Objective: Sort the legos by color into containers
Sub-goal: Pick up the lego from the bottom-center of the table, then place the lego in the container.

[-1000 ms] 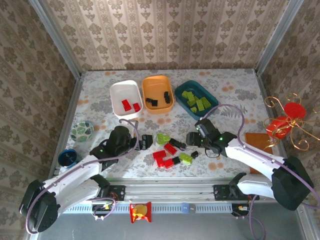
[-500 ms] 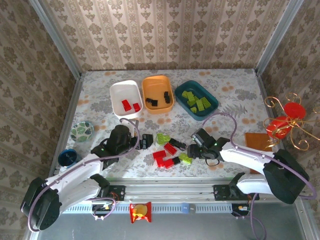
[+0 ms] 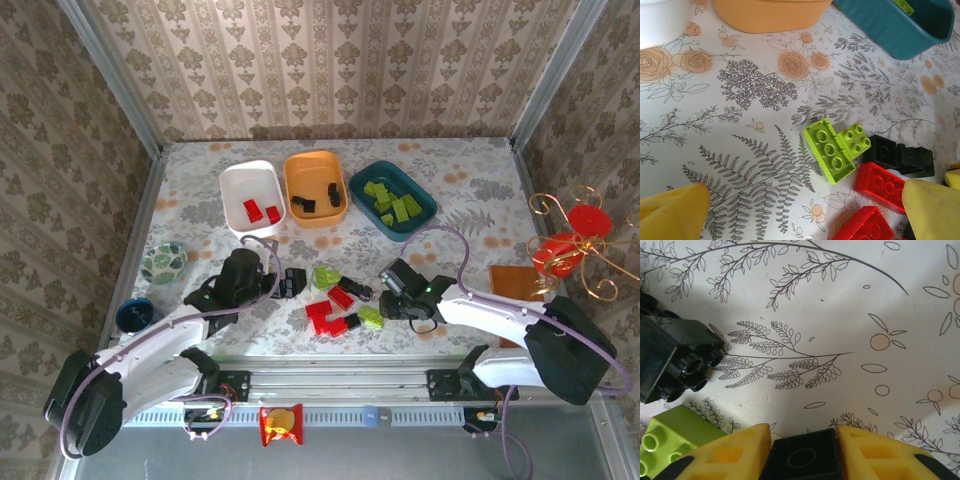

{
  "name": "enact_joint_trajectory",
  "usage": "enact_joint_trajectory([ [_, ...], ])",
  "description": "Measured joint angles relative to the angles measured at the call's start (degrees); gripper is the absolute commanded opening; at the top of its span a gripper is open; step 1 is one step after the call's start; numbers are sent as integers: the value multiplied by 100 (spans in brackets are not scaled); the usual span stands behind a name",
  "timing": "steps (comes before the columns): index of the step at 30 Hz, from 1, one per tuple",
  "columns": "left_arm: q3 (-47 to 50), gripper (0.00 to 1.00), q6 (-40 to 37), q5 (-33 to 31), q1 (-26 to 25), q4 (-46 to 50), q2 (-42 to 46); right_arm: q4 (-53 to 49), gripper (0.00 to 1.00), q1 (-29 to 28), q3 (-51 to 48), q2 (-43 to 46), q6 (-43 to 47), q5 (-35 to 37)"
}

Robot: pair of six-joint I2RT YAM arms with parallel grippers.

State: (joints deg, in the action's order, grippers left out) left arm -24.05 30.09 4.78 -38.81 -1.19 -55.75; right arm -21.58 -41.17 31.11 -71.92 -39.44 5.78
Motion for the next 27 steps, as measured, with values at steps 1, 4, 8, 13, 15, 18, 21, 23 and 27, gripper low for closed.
enact_joint_trajectory([
  [1,0,100,0,-2,2,-4,-24,-31,29,0,13,70,48,2],
  [4,0,100,0,-2,9,-4,-68,-212,26,2,175,295,162,4],
  [8,0,100,0,-7,46,-2,-68,-358,25,70,787,404,435,0],
  [13,0,100,39,-13,66,39,9,-153,24,271,2118,-199,859,-125],
  [15,0,100,44,-11,66,46,72,11,24,328,2771,-769,1049,-173],
  [18,0,100,83,-7,66,55,133,293,24,424,3757,-1784,1307,-245],
  [21,0,100,122,-7,66,92,160,522,24,562,4686,-2815,1491,-310],
  [23,0,100,129,-4,66,122,188,579,24,682,5329,-3528,1554,-323],
  [27,0,100,127,-4,66,181,225,551,25,866,6478,-4728,1572,-348],
])
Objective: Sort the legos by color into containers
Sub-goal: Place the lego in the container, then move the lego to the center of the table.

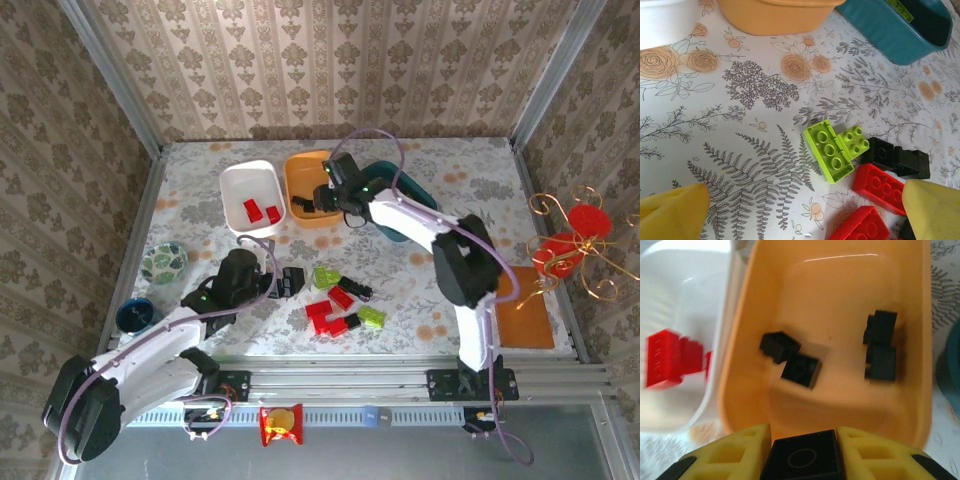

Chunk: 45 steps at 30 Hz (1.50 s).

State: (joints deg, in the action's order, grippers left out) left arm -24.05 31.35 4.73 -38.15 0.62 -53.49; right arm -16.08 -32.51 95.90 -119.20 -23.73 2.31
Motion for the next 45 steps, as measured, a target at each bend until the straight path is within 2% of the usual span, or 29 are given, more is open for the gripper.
enact_joint_trajectory([
  [1,0,100,0,0,0,17,0,-35,27,24,262,-269,-2,0],
  [3,0,100,2,2,0,46,0,-157,37,81,669,-678,-4,0],
  [5,0,100,2,2,0,66,0,-291,56,109,929,-949,-11,0],
  [8,0,98,2,22,0,68,0,-452,65,109,990,-1025,-33,-4],
  [13,0,97,0,116,0,68,-4,-485,67,83,905,-791,-17,-35],
  [18,-24,95,-2,236,0,66,-238,-321,66,-17,-59,385,-4,-122],
  [22,-181,88,-31,343,-59,68,-688,63,65,-223,-1261,1733,0,-144],
  [25,-549,83,-149,363,-284,120,-1185,326,64,-337,-2229,2594,-24,-140],
  [30,-1460,76,-501,319,-778,319,-2111,389,64,-293,-3595,3495,-63,79],
  [32,-1847,70,-645,299,-951,435,-2485,341,64,-247,-4092,3877,-94,232],
  [34,-2133,62,-763,254,-1062,538,-2778,278,64,-184,-4474,4299,-170,339],
  [39,-2544,50,-955,-13,-1132,850,-3397,221,64,26,-5121,5257,-354,498],
  [45,-2579,46,-953,-245,-914,1054,-3589,168,63,111,-5375,5674,-476,560],
])
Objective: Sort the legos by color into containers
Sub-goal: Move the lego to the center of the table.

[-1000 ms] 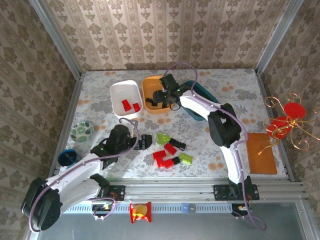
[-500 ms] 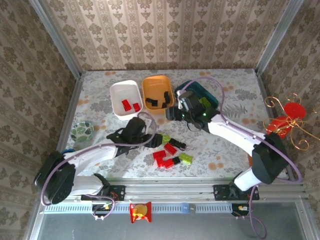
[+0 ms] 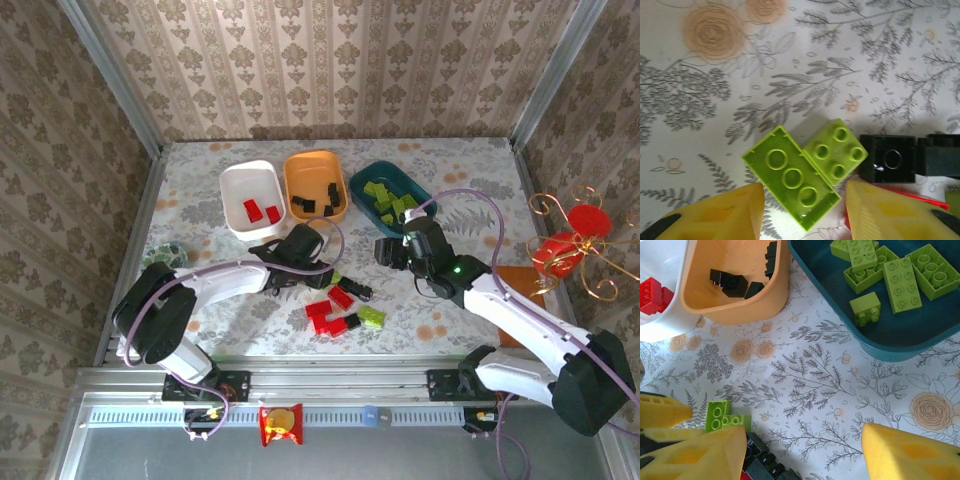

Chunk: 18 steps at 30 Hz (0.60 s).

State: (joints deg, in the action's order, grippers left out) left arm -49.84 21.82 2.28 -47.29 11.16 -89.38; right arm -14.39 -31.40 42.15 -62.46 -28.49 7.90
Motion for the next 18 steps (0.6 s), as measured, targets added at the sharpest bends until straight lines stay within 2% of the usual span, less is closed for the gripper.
enact_joint_trajectory([
  [18,227,32,151,-76,208,-63,-422,-17,64,105,-55,308,-24,52],
])
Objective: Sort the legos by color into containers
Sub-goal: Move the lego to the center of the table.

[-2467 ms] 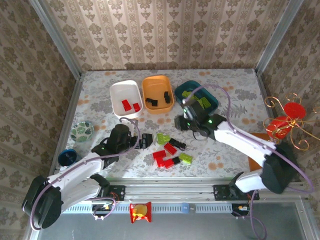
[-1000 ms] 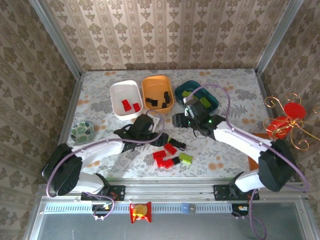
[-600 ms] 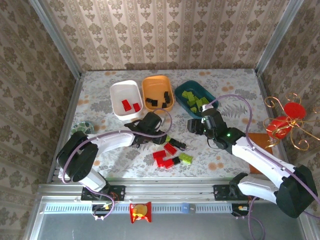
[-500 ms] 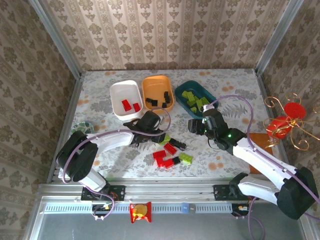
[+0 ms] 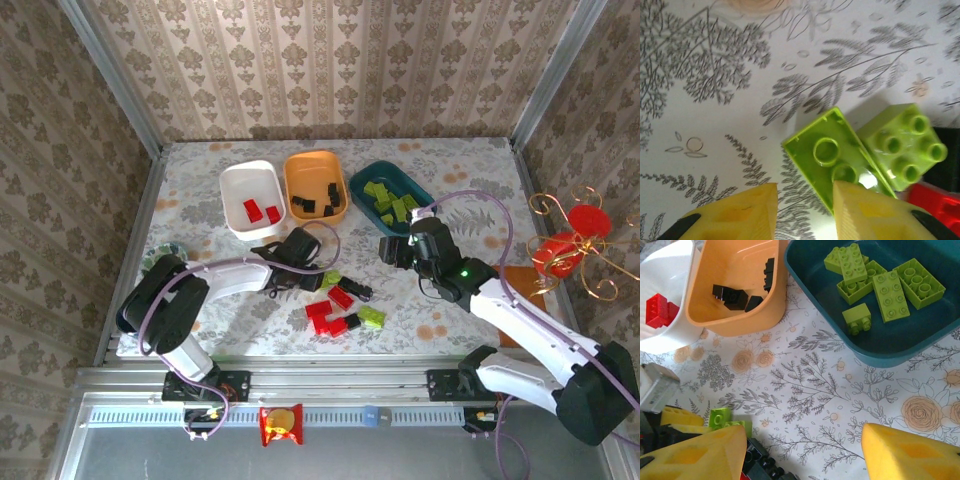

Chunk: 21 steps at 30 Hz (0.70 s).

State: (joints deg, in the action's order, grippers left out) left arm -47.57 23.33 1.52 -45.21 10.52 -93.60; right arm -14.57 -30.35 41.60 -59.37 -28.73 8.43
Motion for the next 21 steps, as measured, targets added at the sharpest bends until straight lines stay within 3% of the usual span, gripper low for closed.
enact_joint_trajectory([
  [5,140,28,136,-2,149,-173,37,-28,64,26,0,28,0,2],
  [13,675,33,245,-269,514,221,798,-39,64,52,0,28,0,0],
  [15,680,39,254,-306,518,354,957,-39,64,55,0,28,0,-2],
  [19,675,62,295,-326,413,439,1329,-39,64,61,0,28,0,-2],
  [21,634,67,337,-350,254,455,1421,-39,64,83,0,28,0,-2],
])
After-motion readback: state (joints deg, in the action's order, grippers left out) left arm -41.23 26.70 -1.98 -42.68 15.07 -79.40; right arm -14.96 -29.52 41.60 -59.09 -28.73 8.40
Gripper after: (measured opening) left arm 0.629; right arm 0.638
